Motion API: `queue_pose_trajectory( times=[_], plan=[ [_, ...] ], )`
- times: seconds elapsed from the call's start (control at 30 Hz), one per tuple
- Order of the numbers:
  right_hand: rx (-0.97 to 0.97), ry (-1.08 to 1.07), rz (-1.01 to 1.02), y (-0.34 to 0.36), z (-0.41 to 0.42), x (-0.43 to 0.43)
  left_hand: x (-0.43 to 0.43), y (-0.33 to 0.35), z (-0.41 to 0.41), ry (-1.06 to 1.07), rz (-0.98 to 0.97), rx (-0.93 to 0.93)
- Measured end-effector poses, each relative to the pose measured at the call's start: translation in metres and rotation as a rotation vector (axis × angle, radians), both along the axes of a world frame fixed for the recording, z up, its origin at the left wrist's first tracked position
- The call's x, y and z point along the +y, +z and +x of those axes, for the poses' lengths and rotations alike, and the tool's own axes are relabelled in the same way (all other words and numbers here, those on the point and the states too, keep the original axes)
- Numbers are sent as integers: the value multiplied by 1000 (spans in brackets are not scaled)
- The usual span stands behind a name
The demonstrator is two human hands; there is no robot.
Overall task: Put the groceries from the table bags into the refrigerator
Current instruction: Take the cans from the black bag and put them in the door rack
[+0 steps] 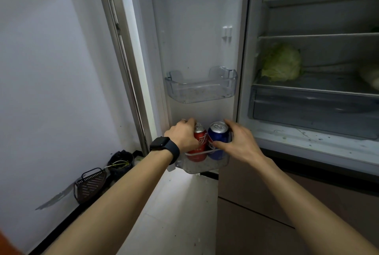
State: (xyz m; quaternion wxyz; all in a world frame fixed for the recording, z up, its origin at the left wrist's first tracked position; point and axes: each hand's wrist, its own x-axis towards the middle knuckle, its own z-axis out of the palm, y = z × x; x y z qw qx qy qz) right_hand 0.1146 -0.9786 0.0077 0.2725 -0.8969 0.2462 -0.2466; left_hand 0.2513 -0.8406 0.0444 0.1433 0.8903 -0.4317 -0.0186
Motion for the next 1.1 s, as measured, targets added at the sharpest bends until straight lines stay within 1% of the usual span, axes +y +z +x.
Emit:
queue_pose_trajectory(
  times=[0.13,0.4,0.63,0.73,0.87,0.93,1.0,1.1],
  plan=[
    [-33,11,66,-1,-4,3,3,-4,-3,-16,-19,-32],
    [-17,6,95,-3,-8,8,8,-7,-7,-20,-53,-60],
    [-45,-23,106,-7,-11,12,15,-16,-13,-26,-94,-89],
    [-105,-47,67,-10,-16,20,23,-20,-16,-20,-167,-133],
    [-297,-78,-32,-22,-32,41,54,-36,-26,-19,-312,-163],
    [-349,-54,-69,-34,-40,60,78,-51,-32,5,-340,-176],
    [-340,8,-88,-48,-45,85,108,-70,-35,43,-321,-173],
    [-244,138,-108,-71,-41,126,159,-97,-33,134,-241,-128]
  ],
)
